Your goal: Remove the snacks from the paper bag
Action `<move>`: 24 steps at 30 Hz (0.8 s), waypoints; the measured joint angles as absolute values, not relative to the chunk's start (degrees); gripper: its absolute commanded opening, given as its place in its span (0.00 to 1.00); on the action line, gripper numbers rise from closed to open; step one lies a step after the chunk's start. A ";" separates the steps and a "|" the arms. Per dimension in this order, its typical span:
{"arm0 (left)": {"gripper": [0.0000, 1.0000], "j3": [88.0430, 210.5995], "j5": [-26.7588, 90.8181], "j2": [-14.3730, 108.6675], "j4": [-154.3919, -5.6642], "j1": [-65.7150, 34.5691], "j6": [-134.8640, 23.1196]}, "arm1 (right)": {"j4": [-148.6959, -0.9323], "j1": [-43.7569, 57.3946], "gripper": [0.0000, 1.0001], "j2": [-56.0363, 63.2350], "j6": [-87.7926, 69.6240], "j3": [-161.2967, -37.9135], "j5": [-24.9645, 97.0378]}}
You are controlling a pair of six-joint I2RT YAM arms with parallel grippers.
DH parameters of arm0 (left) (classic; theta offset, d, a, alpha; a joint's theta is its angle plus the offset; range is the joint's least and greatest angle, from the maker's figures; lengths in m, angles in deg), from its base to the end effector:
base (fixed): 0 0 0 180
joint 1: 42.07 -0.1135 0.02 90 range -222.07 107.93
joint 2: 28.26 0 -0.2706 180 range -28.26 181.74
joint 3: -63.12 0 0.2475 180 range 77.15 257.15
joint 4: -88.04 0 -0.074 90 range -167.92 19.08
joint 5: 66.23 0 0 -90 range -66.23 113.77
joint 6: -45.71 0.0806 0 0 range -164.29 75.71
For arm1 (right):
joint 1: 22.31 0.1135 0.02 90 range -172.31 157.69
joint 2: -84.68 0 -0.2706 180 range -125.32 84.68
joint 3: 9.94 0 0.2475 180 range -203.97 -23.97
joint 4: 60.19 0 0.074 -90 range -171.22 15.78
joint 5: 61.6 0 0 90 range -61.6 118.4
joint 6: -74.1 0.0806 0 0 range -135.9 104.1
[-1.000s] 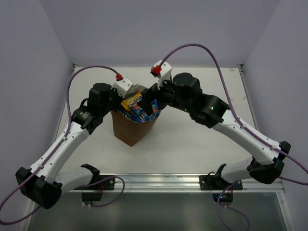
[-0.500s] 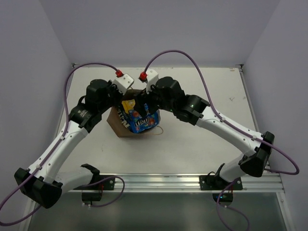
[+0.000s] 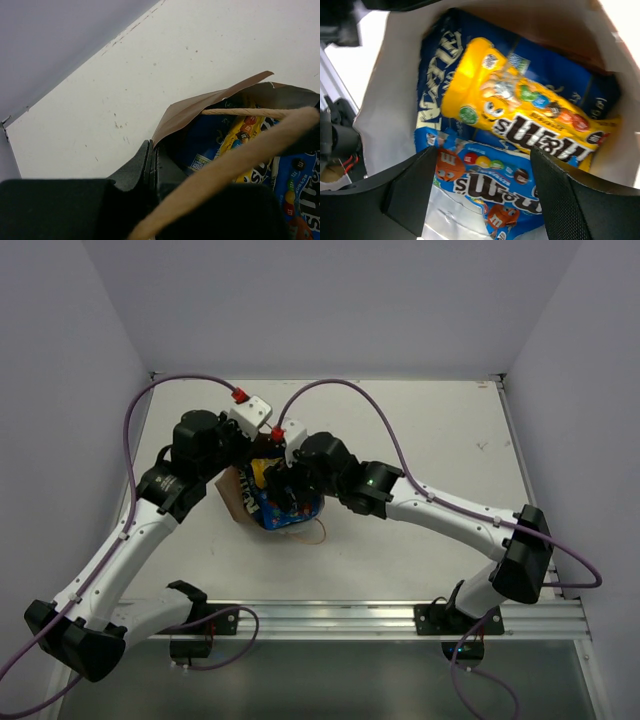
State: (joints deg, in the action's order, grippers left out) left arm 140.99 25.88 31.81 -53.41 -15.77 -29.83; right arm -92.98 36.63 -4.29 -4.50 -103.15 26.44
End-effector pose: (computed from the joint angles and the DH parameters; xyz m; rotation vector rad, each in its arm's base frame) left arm 0.2364 -0.1201 0.3689 0.6974 1.8066 -0.1734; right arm 0.2076 0.3393 0.3285 -0.8459 1.9749 0.7054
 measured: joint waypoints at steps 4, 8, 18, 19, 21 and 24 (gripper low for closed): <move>0.00 140.96 25.35 31.81 -53.43 -15.77 -30.40 | -92.04 37.22 0.83 -4.05 -7.52 -102.43 27.10; 0.00 140.96 25.05 31.81 -53.43 -15.77 -30.99 | -92.04 37.20 0.91 -3.31 -12.78 -102.03 29.96; 0.00 140.96 24.96 31.88 -53.43 -15.77 -31.78 | -95.15 37.15 0.96 -3.02 -29.18 -102.03 37.21; 0.00 140.96 24.96 31.88 -53.43 -15.77 -31.80 | -95.39 37.15 0.94 -3.22 -30.07 -102.03 37.63; 0.00 140.96 24.96 31.90 -53.43 -15.77 -31.87 | -95.63 37.15 0.90 -3.87 -31.45 -102.03 38.18; 0.00 140.96 24.94 31.95 -53.43 -15.77 -31.93 | -95.61 37.15 0.70 -5.03 -32.65 -102.03 38.29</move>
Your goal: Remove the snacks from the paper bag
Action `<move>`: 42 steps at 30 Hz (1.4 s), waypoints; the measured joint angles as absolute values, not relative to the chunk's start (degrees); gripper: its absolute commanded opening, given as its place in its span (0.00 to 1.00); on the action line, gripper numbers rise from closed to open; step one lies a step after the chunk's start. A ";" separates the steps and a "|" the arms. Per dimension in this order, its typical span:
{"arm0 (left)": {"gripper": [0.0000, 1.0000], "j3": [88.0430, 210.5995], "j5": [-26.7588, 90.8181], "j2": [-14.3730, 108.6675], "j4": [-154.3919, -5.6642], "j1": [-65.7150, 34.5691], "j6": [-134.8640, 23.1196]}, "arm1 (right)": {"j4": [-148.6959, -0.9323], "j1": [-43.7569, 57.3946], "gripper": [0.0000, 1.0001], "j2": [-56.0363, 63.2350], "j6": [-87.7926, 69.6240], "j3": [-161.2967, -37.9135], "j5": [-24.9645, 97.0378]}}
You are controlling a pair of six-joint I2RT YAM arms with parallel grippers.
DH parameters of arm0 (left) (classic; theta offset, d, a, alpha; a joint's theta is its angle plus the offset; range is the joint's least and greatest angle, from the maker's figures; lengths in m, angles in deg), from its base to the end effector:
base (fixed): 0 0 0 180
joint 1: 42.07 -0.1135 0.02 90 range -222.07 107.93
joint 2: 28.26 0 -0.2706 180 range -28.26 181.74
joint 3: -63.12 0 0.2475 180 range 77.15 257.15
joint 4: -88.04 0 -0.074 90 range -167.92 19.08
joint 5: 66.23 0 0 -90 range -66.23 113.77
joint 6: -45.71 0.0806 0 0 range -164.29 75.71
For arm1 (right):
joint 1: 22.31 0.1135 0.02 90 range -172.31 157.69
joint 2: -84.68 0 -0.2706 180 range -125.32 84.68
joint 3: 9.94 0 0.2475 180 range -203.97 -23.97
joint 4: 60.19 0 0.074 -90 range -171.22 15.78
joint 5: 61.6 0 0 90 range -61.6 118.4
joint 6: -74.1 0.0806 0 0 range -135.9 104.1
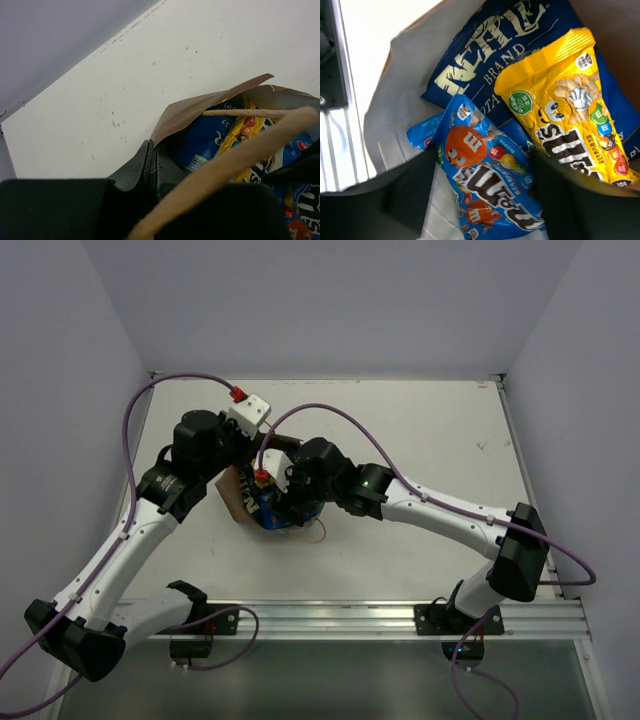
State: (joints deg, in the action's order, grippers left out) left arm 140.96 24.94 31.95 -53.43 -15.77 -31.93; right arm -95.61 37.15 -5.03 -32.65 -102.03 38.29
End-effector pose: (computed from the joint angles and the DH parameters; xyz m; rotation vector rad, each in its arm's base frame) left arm 0.2376 -0.1193 0.3682 0.6549 1.8259 -0.1817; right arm 0.1885 0.3468 0.3107 -1.4390 1.6675 0.6119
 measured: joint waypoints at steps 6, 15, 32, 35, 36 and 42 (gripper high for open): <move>0.00 140.96 24.94 31.95 -53.43 -15.77 -31.95 | -95.45 37.15 0.33 -5.71 -33.66 -102.03 37.72; 0.00 140.96 24.48 31.95 -53.43 -15.77 -32.78 | -94.86 37.15 0.11 -4.31 -33.44 -102.03 35.58; 0.00 140.96 22.91 32.03 -53.48 -15.75 -33.20 | -90.91 9.11 0.18 10.71 -19.08 -92.70 27.79; 0.00 140.96 22.93 32.06 -53.50 -15.75 -33.22 | -90.14 3.84 0.18 -0.42 -15.21 -92.92 27.69; 0.00 140.96 22.93 32.06 -53.50 -15.75 -33.22 | -90.32 2.47 0.25 -4.73 -13.90 -93.29 27.64; 0.00 140.96 22.93 32.06 -53.50 -15.77 -33.22 | -93.84 -0.92 0.56 -18.45 -9.07 -94.69 28.36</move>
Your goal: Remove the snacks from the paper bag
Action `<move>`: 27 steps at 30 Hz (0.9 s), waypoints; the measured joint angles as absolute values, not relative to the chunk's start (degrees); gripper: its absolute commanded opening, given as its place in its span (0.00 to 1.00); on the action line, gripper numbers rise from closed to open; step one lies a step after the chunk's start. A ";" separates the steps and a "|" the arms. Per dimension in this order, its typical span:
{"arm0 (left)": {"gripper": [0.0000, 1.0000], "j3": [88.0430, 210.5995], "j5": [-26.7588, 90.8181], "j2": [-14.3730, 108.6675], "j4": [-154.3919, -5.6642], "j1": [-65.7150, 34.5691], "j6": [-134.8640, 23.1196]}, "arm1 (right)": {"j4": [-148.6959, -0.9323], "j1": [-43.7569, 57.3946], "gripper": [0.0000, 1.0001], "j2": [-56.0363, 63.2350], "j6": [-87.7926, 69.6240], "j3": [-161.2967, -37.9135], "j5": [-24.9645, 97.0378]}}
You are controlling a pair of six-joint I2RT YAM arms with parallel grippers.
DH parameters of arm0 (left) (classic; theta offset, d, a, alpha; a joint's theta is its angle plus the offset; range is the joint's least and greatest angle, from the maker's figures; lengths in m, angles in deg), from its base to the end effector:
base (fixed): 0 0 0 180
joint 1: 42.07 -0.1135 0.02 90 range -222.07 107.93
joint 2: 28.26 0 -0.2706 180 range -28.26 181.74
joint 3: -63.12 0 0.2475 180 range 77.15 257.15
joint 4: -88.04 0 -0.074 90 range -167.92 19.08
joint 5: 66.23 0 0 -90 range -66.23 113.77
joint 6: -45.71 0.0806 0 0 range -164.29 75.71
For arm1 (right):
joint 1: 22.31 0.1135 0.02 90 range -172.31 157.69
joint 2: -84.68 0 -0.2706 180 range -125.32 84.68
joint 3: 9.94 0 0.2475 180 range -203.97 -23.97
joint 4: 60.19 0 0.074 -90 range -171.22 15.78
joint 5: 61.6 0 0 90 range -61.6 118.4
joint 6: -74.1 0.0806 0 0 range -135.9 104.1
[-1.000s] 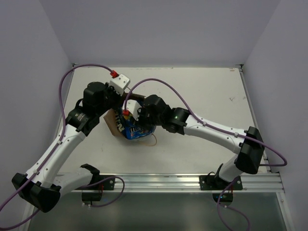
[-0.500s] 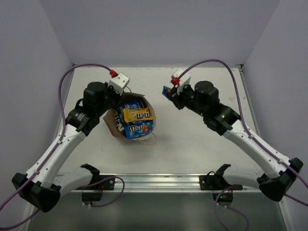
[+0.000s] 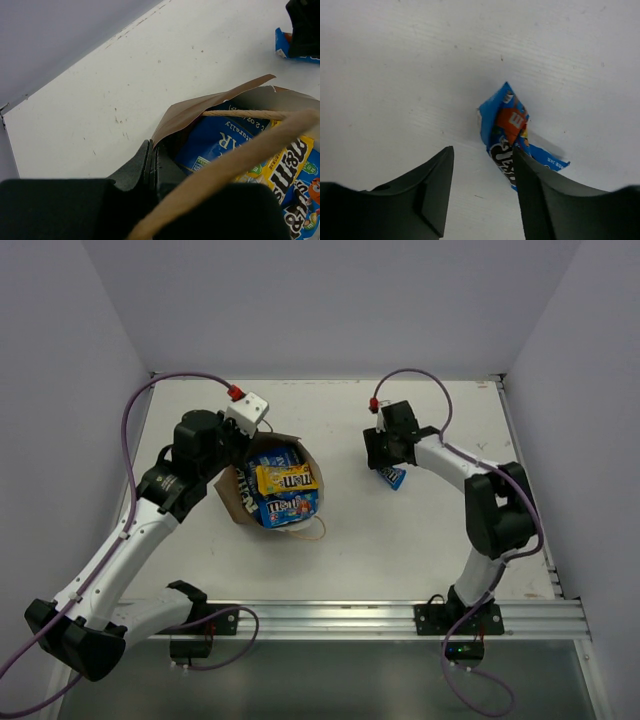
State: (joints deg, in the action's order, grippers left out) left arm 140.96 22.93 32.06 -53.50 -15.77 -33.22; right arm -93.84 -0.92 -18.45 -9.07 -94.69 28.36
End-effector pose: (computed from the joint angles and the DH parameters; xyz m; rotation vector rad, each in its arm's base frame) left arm 0.2394 -0.1170 0.3679 0.6121 1.8405 -0.1628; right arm 0.3831 0.1500 0.1771 -0.3153 2.4707 0.2081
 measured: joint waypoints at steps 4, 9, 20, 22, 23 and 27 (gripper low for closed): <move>0.00 140.96 22.93 32.06 -53.50 -15.77 -33.24 | -95.47 -0.33 0.79 -14.17 -9.68 -95.32 31.36; 0.00 140.96 22.95 32.06 -53.48 -15.75 -33.27 | -96.85 4.65 0.84 -0.03 -12.87 -95.43 33.67; 0.00 140.96 23.01 32.08 -53.46 -15.75 -33.29 | -94.64 26.44 0.95 11.99 -26.93 -97.38 39.07; 0.00 140.96 23.10 32.08 -53.46 -15.77 -33.31 | -94.60 28.74 0.96 9.77 -29.00 -98.30 39.90; 0.00 140.96 23.12 32.08 -53.46 -15.77 -33.33 | -94.51 29.48 0.96 8.72 -29.72 -98.75 40.03; 0.00 140.96 23.15 32.08 -53.46 -15.77 -33.79 | -94.32 32.19 0.96 2.53 -32.70 -101.33 41.26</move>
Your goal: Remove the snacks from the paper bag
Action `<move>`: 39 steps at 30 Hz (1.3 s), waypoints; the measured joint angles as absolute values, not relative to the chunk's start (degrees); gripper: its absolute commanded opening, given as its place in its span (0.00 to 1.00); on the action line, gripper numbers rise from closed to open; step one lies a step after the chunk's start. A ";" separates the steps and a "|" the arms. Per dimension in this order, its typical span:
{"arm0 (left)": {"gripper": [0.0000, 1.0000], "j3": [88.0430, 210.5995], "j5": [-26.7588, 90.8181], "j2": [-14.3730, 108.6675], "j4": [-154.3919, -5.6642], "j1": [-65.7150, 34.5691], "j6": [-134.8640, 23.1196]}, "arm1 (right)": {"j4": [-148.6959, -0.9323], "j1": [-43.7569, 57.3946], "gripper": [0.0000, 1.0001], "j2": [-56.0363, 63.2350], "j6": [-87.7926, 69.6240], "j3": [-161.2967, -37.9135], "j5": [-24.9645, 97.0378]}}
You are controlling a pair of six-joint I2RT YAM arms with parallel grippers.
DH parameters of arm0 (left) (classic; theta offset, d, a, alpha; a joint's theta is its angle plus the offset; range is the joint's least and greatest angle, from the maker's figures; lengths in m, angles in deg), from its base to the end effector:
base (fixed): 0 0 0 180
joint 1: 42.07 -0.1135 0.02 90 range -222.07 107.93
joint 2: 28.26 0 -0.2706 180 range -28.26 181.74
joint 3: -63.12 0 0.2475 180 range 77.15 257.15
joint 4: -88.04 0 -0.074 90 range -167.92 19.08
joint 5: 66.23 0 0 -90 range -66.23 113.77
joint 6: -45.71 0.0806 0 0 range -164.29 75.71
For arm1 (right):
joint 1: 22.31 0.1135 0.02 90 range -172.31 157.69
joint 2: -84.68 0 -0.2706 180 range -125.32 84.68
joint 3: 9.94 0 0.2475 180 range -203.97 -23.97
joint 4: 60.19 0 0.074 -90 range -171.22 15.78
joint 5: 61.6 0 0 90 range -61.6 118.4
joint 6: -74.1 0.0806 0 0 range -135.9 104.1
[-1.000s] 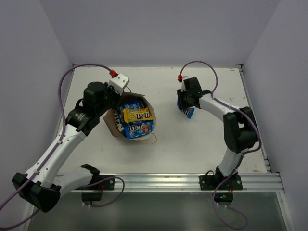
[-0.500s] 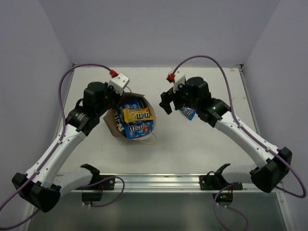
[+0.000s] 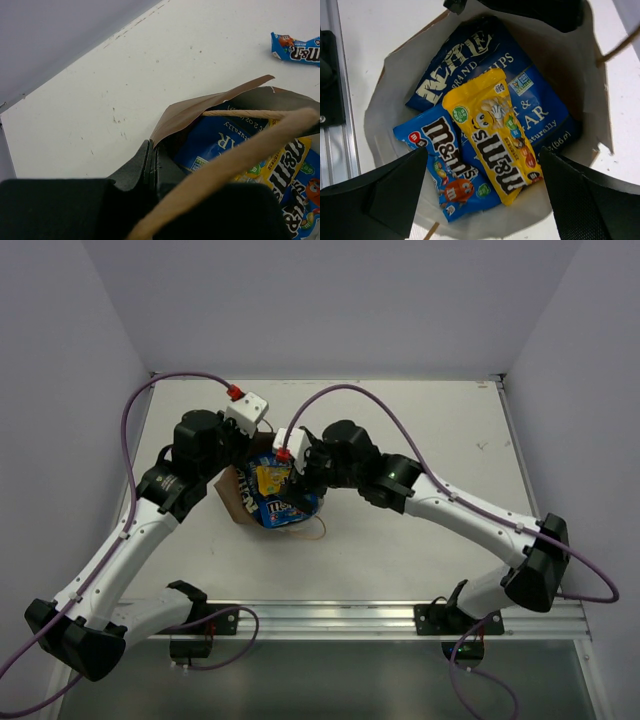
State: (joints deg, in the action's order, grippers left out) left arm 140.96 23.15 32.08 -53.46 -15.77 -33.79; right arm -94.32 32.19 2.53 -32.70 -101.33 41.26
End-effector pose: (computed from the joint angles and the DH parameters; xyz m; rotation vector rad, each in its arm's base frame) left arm 0.2393 -0.1173 0.3677 0.6059 1.8442 -0.1730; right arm 0.1978 0.3082 0.3571 -1.3130 1.5779 0.6407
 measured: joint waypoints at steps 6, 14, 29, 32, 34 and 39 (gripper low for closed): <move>0.00 140.96 24.02 32.10 -53.41 -15.77 -34.34 | -93.46 32.39 0.96 -4.70 -35.17 -102.99 41.28; 0.00 140.96 24.65 32.12 -53.15 -15.77 -34.58 | -90.82 32.54 0.72 -8.11 -37.09 -103.10 39.64; 0.00 140.99 24.61 32.12 -53.22 -15.77 -34.71 | -92.26 32.48 0.15 -3.68 -36.59 -103.08 39.51; 0.00 140.99 24.61 32.12 -53.24 -15.77 -34.71 | -93.25 32.41 0.18 -0.90 -36.46 -103.02 39.55; 0.00 140.99 24.61 32.12 -53.24 -15.77 -34.71 | -93.40 32.39 0.18 0.61 -36.39 -103.02 39.58; 0.00 140.99 24.61 32.12 -53.24 -15.79 -34.75 | -93.31 32.39 0.17 0.08 -36.13 -103.02 39.73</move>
